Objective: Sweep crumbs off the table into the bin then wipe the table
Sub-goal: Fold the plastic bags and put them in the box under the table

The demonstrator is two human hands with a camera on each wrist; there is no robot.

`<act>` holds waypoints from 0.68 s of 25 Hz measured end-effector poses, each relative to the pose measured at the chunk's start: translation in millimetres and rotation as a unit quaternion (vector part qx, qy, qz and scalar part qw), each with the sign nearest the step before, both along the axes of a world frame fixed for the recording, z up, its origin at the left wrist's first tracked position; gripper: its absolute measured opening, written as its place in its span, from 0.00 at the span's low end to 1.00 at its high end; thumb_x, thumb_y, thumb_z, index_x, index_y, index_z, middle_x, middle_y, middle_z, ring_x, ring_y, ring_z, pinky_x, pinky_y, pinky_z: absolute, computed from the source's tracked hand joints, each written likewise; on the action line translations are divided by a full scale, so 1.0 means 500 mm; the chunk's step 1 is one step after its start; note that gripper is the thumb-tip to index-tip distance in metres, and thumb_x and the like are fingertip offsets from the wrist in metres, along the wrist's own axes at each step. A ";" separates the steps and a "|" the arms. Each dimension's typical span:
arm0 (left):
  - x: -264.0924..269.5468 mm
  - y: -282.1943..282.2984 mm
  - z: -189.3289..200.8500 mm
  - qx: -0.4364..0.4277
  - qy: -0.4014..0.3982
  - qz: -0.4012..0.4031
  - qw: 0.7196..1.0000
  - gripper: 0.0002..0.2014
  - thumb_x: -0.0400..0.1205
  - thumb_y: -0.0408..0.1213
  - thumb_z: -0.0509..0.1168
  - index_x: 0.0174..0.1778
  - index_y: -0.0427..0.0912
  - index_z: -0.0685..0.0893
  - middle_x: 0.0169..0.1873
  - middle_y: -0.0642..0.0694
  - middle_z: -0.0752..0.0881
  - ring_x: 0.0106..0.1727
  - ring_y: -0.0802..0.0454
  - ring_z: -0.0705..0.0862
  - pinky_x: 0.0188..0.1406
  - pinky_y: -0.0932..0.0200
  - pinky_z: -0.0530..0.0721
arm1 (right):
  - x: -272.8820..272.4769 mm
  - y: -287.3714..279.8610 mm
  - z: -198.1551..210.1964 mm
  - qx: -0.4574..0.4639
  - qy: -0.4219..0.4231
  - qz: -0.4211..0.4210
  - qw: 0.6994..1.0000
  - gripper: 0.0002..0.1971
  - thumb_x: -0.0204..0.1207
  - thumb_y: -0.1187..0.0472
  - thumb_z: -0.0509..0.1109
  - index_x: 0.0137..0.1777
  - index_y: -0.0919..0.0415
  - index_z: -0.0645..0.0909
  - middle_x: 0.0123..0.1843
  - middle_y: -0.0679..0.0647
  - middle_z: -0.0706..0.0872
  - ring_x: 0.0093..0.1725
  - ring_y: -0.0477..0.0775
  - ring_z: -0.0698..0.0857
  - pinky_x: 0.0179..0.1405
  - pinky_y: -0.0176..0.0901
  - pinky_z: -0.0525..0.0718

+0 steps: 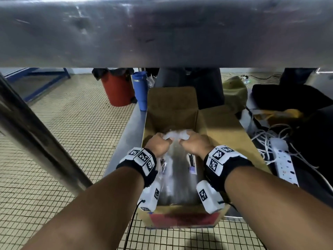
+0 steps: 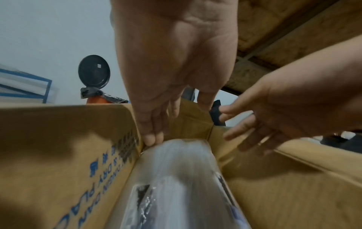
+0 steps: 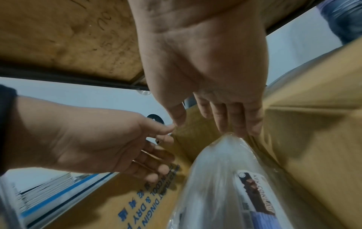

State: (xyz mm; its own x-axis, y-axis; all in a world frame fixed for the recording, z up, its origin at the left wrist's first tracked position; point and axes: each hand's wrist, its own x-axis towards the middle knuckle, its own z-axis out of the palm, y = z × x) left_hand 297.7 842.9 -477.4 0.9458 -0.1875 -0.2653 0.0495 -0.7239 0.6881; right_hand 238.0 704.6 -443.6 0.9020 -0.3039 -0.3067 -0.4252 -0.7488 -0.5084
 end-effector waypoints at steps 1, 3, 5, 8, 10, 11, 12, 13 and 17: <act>-0.005 0.001 0.001 0.007 -0.002 -0.007 1.000 0.24 0.82 0.53 0.63 0.68 0.41 0.80 0.65 0.40 0.84 0.65 0.41 0.81 0.69 0.50 0.76 | 0.003 0.002 -0.004 -0.014 -0.006 0.025 1.000 0.33 0.81 0.44 0.62 0.83 0.52 0.60 0.79 0.58 0.72 0.75 0.62 0.73 0.67 0.43 0.72; -0.025 0.007 0.008 0.049 -0.003 -0.035 0.998 0.24 0.82 0.53 0.63 0.70 0.41 0.79 0.67 0.40 0.82 0.68 0.41 0.79 0.70 0.52 0.75 | 0.001 0.008 -0.009 -0.035 0.001 0.062 0.997 0.34 0.80 0.40 0.61 0.83 0.49 0.59 0.80 0.56 0.71 0.76 0.61 0.72 0.67 0.44 0.73; -0.050 0.015 0.024 0.093 0.000 -0.060 0.994 0.26 0.84 0.52 0.61 0.75 0.40 0.75 0.73 0.41 0.78 0.74 0.42 0.74 0.73 0.55 0.71 | -0.013 0.011 -0.008 -0.033 0.022 0.078 0.996 0.33 0.80 0.39 0.61 0.83 0.48 0.60 0.79 0.55 0.72 0.77 0.60 0.72 0.71 0.46 0.72; -0.105 0.034 0.054 0.097 0.042 -0.063 0.992 0.26 0.85 0.51 0.61 0.75 0.39 0.75 0.74 0.40 0.76 0.74 0.41 0.75 0.71 0.56 0.72 | -0.060 0.019 -0.002 0.016 0.050 0.099 0.994 0.32 0.77 0.40 0.64 0.80 0.49 0.66 0.77 0.56 0.76 0.73 0.60 0.77 0.73 0.51 0.73; -0.146 0.052 0.077 0.089 0.073 -0.063 0.991 0.23 0.84 0.49 0.62 0.69 0.37 0.80 0.67 0.41 0.80 0.68 0.41 0.80 0.64 0.58 0.76 | -0.101 0.028 0.027 0.029 0.067 0.114 0.991 0.30 0.76 0.41 0.66 0.77 0.50 0.70 0.72 0.57 0.80 0.69 0.61 0.80 0.72 0.54 0.75; -0.169 0.061 0.094 0.083 0.086 -0.067 0.991 0.22 0.84 0.48 0.62 0.67 0.36 0.81 0.67 0.40 0.81 0.67 0.40 0.81 0.64 0.56 0.77 | -0.122 0.032 0.044 0.028 0.069 0.115 0.991 0.29 0.76 0.42 0.67 0.76 0.50 0.72 0.71 0.57 0.81 0.69 0.61 0.80 0.71 0.53 0.75; -0.190 0.069 0.112 0.082 0.101 -0.069 0.989 0.22 0.85 0.47 0.62 0.68 0.35 0.80 0.67 0.39 0.81 0.68 0.40 0.80 0.66 0.56 0.76 | -0.144 0.038 0.068 0.026 0.072 0.114 0.990 0.29 0.76 0.42 0.67 0.75 0.50 0.72 0.72 0.57 0.80 0.70 0.61 0.79 0.71 0.51 0.76; -0.212 0.078 0.136 0.089 0.117 -0.070 0.987 0.23 0.85 0.46 0.61 0.72 0.36 0.77 0.70 0.38 0.79 0.70 0.40 0.78 0.68 0.56 0.74 | -0.166 0.043 0.094 0.027 0.074 0.113 0.990 0.29 0.77 0.42 0.67 0.76 0.50 0.71 0.73 0.58 0.79 0.71 0.61 0.78 0.71 0.50 0.75; -0.270 0.110 0.245 0.112 0.134 -0.077 0.982 0.24 0.86 0.46 0.60 0.75 0.38 0.75 0.72 0.38 0.78 0.72 0.41 0.77 0.66 0.56 0.73 | -0.228 0.067 0.209 0.048 0.087 0.119 0.988 0.31 0.79 0.44 0.66 0.79 0.53 0.67 0.76 0.57 0.77 0.75 0.59 0.74 0.73 0.50 0.74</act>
